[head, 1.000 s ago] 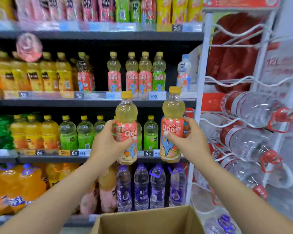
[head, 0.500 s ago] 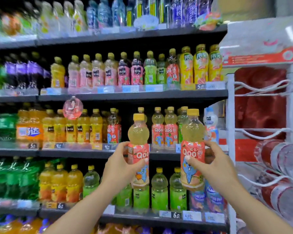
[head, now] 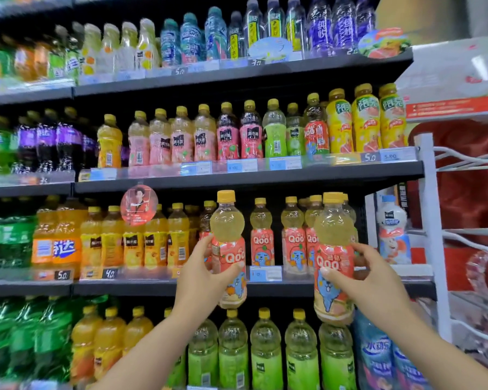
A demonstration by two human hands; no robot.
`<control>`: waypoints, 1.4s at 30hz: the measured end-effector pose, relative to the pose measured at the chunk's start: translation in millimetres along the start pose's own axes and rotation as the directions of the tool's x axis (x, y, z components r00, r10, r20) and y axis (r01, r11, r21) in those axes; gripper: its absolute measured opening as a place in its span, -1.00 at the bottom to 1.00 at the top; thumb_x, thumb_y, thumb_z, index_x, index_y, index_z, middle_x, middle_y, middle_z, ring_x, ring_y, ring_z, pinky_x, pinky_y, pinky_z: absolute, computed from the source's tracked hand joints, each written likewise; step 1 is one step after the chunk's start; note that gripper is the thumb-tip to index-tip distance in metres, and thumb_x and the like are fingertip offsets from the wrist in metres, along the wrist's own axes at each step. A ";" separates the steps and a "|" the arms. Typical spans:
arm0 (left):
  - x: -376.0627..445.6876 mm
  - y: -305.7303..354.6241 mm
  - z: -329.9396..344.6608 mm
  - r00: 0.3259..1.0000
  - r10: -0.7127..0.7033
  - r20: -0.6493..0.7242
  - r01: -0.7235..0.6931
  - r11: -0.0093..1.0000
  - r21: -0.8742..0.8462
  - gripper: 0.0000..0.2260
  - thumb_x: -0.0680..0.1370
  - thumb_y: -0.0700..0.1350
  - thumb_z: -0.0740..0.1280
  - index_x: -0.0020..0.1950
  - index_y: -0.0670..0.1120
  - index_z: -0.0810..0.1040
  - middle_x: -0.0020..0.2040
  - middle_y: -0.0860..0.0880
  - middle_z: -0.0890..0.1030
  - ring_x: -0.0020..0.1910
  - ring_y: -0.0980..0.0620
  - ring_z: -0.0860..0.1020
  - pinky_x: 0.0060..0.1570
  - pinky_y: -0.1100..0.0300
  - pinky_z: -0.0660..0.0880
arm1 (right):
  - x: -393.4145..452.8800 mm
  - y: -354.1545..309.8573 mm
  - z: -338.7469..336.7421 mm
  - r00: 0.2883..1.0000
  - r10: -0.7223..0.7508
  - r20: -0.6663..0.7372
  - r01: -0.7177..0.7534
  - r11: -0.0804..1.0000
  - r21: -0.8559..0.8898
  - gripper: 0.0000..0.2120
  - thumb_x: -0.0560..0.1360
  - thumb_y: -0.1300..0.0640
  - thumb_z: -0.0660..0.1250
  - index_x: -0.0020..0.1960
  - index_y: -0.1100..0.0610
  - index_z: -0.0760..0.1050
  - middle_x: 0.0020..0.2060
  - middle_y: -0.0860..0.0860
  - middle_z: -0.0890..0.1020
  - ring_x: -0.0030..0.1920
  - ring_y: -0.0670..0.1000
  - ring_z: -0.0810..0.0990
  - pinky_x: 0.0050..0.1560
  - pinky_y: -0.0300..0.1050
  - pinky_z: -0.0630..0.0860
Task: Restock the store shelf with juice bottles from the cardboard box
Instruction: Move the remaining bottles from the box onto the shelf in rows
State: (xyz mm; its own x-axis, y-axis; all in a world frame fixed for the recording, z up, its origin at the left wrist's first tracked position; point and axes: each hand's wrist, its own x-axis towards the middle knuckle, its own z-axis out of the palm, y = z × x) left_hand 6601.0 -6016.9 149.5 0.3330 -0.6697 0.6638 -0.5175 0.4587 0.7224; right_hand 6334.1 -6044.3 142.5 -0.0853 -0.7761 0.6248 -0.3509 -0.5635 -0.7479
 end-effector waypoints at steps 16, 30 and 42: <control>27.5 -61.9 -35.9 1.000 -0.011 0.011 0.011 1.000 0.026 -0.26 0.35 0.03 0.53 0.46 0.09 0.26 0.05 0.21 0.51 -0.01 0.16 0.55 -0.25 0.31 0.55 | 111.3 -21.8 128.8 0.992 -0.049 -0.117 0.042 0.997 -0.065 -0.54 0.40 -0.06 0.46 0.17 0.00 0.31 -0.01 -0.07 0.54 -0.05 -0.06 0.55 -0.19 -0.21 0.44; 25.6 -88.3 -36.6 0.996 -0.091 0.010 0.092 0.995 -0.029 -0.23 0.34 -0.03 0.55 0.46 0.06 0.27 0.06 0.17 0.49 0.02 0.11 0.52 -0.13 0.24 0.55 | 127.9 -1.2 167.2 0.988 -0.122 -0.090 0.097 0.965 -0.245 -0.42 0.44 -0.02 0.43 0.35 0.09 0.26 0.12 -0.01 0.51 0.06 -0.02 0.54 -0.01 -0.11 0.54; 20.4 -102.6 -43.0 0.986 -0.164 -0.001 0.163 0.984 -0.067 -0.28 0.26 -0.07 0.60 0.34 0.14 0.37 -0.05 0.25 0.52 -0.03 0.18 0.54 0.03 0.06 0.59 | 128.5 30.1 193.6 0.999 0.008 -0.048 -0.024 0.938 -0.347 -0.38 0.48 -0.11 0.34 0.40 0.17 0.22 0.08 0.05 0.55 0.02 0.04 0.58 -0.07 -0.10 0.56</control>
State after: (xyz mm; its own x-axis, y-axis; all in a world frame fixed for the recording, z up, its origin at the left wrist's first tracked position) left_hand 6694.8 -6052.6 97.3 0.4138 -0.7354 0.5367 -0.4019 0.3814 0.8325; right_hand 6493.2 -6215.8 156.8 -0.1326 -0.7663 0.6287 -0.6505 -0.4112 -0.6385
